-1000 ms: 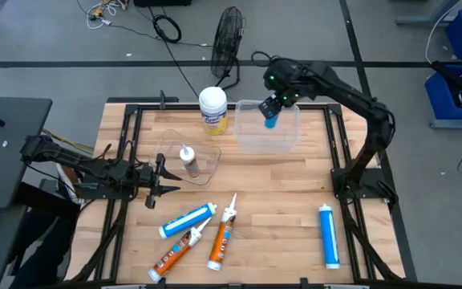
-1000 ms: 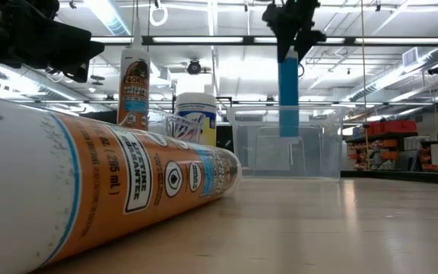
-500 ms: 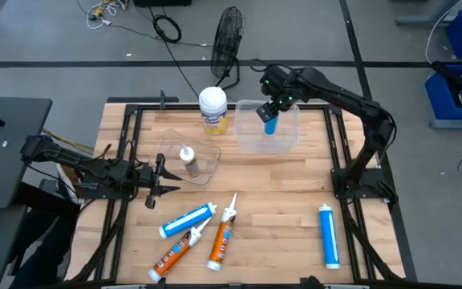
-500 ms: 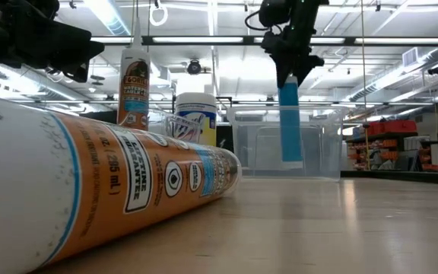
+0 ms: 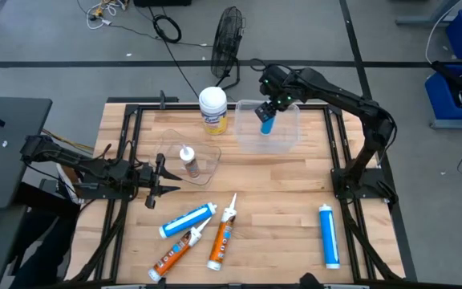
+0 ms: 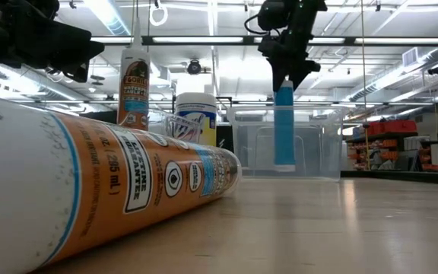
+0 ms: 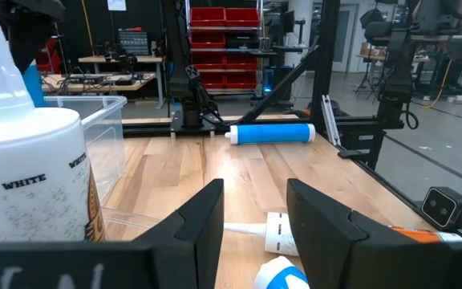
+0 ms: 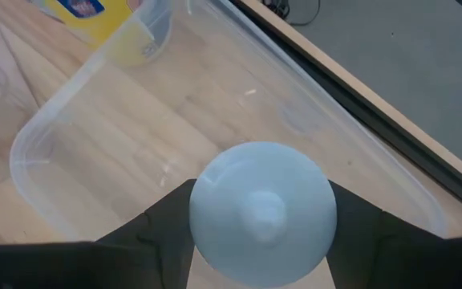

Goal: Pick & place silicon tubes, Sealant and Lysol wipes
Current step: Put the middle blue sealant into the top transparent bin

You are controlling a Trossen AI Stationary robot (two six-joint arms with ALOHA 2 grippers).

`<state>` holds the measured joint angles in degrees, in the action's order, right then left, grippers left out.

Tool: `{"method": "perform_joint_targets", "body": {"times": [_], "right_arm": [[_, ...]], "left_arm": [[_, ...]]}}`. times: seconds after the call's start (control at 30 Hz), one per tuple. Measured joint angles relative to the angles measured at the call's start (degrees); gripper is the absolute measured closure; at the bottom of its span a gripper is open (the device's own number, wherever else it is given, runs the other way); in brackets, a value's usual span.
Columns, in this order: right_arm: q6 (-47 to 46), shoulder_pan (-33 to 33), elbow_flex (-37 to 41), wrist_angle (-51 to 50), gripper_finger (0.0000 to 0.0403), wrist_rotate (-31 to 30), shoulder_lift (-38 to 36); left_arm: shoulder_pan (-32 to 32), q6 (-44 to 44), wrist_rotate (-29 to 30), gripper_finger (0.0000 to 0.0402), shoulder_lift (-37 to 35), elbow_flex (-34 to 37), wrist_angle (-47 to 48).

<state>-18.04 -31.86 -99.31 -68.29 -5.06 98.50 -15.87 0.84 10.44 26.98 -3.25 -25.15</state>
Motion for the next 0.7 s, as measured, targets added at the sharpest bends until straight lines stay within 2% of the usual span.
{"method": "perform_joint_targets", "body": {"times": [0.33,0.7], "right_arm": [[0.3,-0.1,0.2,1.0,0.0191,0.9,0.8],[1.1,-0.6,3.8,5.0,0.0187,2.8,0.8]], "left_arm": [[0.0,0.0,0.0,0.0259,0.0,0.0,0.0],[0.0,0.0,0.0,0.0259,0.0,0.0,0.0]]}}
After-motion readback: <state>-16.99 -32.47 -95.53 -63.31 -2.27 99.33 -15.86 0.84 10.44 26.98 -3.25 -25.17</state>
